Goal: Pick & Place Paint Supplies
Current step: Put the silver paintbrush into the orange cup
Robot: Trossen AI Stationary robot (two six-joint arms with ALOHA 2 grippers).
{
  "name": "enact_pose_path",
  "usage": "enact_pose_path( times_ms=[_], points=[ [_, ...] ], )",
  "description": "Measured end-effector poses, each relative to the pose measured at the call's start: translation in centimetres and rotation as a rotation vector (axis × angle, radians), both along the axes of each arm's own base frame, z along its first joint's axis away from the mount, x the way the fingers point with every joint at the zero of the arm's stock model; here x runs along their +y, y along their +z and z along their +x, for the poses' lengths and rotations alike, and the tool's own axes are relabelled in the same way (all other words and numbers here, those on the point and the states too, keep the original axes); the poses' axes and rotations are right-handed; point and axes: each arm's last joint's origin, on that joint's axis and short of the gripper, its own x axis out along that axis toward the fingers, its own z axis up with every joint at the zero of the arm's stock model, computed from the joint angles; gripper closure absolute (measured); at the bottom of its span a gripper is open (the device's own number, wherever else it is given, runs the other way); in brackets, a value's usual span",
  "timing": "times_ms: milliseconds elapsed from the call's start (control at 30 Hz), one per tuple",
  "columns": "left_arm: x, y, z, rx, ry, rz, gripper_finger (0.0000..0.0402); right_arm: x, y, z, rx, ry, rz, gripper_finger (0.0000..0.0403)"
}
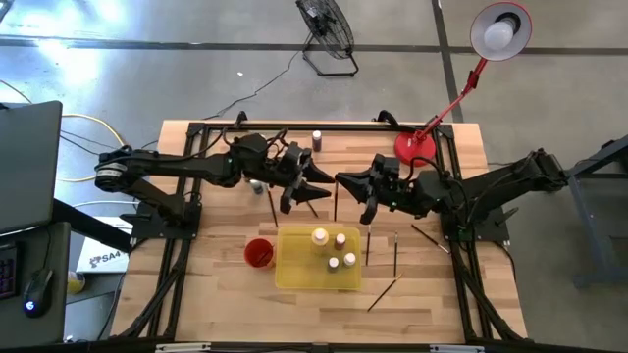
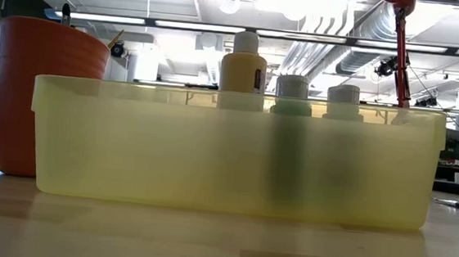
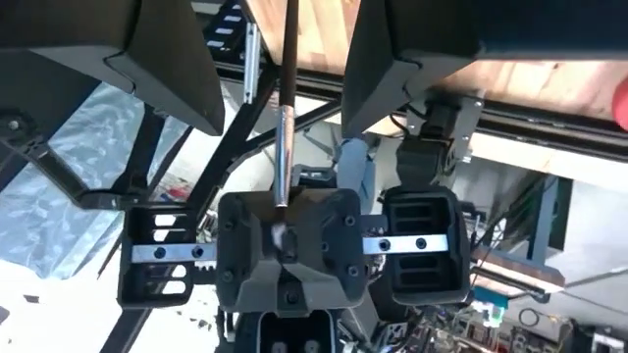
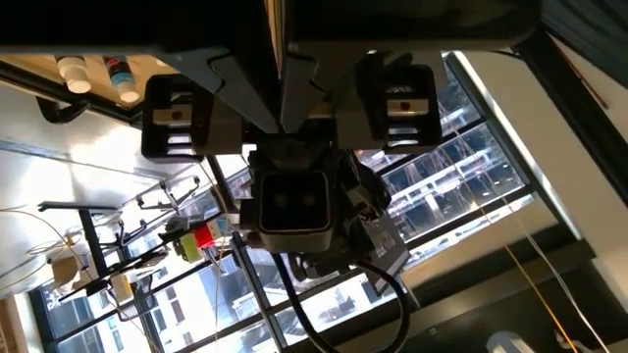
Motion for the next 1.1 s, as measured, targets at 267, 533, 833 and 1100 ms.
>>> enact_pose_path(
  times_ms=[267,533,833,1100],
  points=[
    [-0.8,0.2,1.4,0.009,0.016,0.034,0.0200,0.0,0.0,0.0,0.001,-0.004,0.000,0.0400],
    [-1.1,1.3,2.9,0.061,0.004,0.111,0.0200,0.0,0.0,0.0,0.001,-0.004,0.000,0.0400],
    [-1.1,1.4,3.0,0.077,0.002,0.119,0.0247,-0.1,-0.1,0.0,0.014,-0.023,0.001,0.0400],
    [-1.1,1.4,3.0,0.074,0.005,0.118,0.0364,0.0,-0.1,0.0,0.015,-0.018,0.000,0.0400]
  ],
)
